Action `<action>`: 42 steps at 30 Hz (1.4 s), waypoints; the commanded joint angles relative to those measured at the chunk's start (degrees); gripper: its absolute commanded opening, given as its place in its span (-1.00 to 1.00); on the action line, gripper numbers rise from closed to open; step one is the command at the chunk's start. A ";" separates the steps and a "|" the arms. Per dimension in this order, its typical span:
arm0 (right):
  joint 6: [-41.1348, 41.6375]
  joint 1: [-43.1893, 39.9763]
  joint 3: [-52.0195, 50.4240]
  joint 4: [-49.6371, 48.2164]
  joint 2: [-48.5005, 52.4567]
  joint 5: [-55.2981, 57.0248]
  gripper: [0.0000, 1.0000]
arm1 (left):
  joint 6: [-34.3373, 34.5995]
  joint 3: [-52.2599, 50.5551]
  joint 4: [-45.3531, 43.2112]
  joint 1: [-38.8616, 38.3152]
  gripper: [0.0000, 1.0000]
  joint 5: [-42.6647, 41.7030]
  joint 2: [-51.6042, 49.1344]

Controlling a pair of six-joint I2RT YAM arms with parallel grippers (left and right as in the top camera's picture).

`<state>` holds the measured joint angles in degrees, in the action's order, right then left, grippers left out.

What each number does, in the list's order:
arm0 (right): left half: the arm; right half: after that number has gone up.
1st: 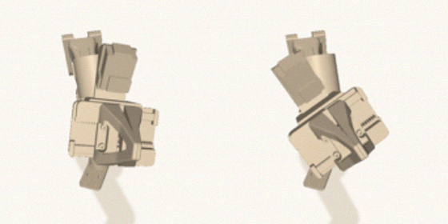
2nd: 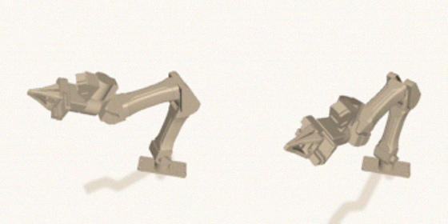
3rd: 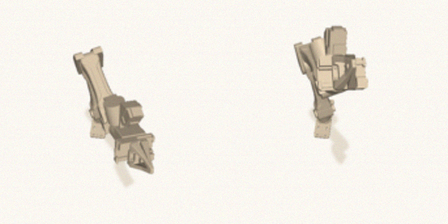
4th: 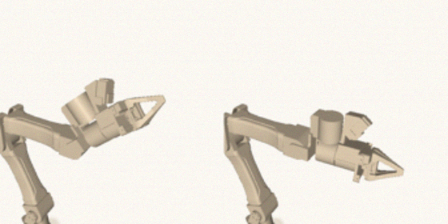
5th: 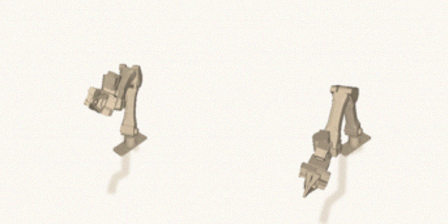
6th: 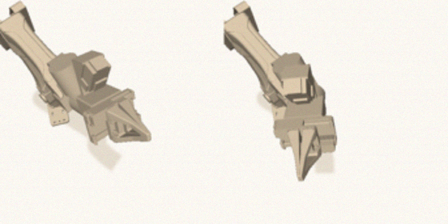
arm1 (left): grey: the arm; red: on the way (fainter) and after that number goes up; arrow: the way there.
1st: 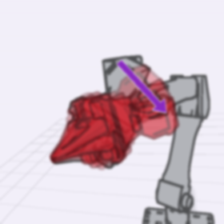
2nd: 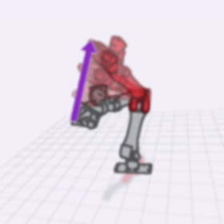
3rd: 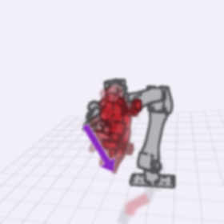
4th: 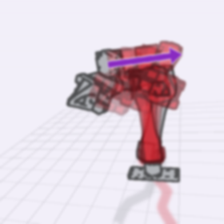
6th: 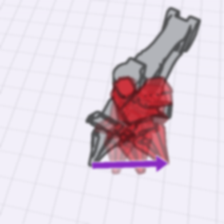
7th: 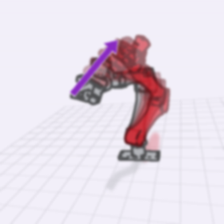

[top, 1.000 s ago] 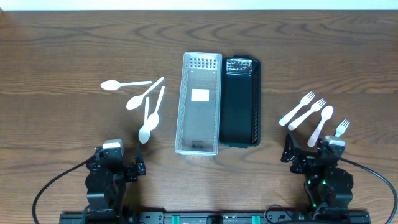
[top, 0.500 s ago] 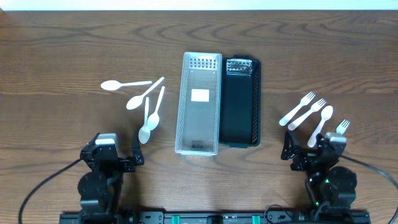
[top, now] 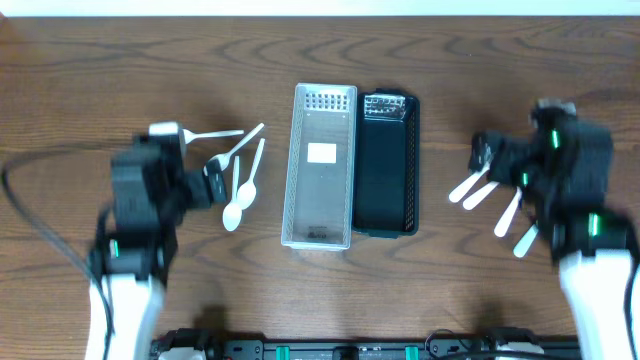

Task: Pack container
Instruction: 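Raise both arms from rest toward the cutlery on each side, then grasp a white fork with the right gripper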

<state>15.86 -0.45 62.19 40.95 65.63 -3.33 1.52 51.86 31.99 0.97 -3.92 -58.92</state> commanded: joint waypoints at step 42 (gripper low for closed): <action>20.96 -1.60 9.84 0.07 49.68 8.59 0.17 | 0.50 17.27 9.79 0.24 0.96 -0.15 -25.05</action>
<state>36.05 -2.48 74.24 42.26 114.69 5.67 1.54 68.23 41.63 0.97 -4.12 -83.59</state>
